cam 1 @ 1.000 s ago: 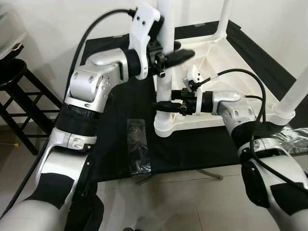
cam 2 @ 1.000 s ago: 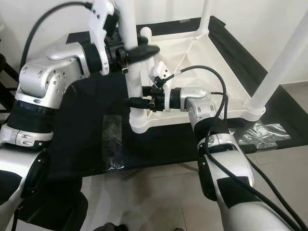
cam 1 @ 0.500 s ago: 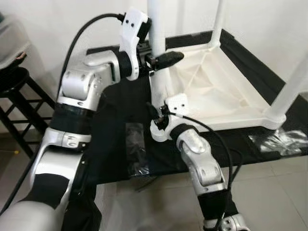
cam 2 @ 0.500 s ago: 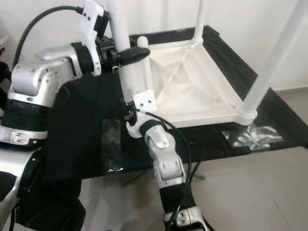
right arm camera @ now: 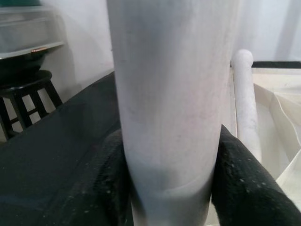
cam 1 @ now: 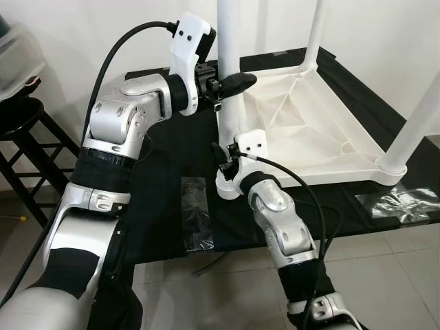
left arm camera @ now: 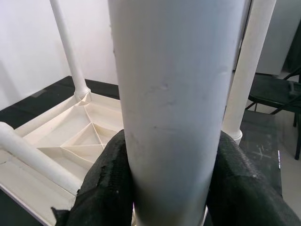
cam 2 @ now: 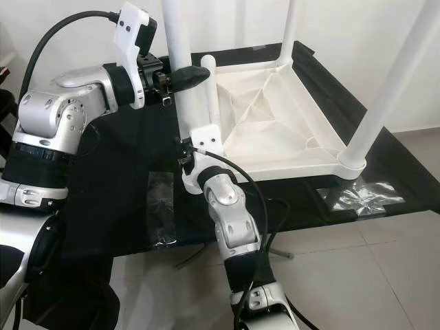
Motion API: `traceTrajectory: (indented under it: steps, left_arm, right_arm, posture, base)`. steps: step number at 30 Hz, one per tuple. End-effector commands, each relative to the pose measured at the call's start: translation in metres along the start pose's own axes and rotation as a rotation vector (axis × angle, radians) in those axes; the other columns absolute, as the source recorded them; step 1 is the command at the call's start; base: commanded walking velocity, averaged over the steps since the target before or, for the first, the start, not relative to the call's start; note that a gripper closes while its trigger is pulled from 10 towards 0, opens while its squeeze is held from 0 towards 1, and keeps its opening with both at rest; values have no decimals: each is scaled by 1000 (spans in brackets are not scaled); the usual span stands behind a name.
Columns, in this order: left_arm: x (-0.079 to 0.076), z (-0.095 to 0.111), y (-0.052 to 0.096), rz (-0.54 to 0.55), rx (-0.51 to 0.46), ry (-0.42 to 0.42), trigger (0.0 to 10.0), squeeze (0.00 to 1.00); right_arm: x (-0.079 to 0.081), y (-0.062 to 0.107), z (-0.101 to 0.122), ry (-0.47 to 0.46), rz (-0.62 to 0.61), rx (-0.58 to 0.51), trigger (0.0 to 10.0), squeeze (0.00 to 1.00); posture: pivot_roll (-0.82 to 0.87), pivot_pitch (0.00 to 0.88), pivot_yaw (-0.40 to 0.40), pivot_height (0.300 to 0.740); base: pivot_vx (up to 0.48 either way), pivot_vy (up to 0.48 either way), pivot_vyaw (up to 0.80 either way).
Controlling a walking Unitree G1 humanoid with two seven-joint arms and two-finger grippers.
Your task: Building children table
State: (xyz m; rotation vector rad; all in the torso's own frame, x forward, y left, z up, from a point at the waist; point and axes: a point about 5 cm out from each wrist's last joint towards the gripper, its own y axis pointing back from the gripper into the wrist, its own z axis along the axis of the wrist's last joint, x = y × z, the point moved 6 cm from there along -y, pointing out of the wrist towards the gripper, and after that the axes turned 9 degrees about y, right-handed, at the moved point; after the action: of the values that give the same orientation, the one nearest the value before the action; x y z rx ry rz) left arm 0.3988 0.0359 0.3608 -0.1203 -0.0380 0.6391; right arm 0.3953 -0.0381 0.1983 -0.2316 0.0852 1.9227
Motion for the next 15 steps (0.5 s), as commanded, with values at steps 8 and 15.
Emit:
traceTrajectory:
  steps: [8,15]
  left_arm:
    - [-2,-7,1,-9,24,2,0,0]
    - [-7,-8,1,-25,26,2,0,0]
  right_arm:
    - [17,-5,37,-14,505,-163,10000,506]
    - [-9,-10,39,76,664,-135,10000,0]
  posture:
    - [-40,100,55,740]
    - [-26,98,47,740]
  base:
    - [0,0,0]
    - [0,0,0]
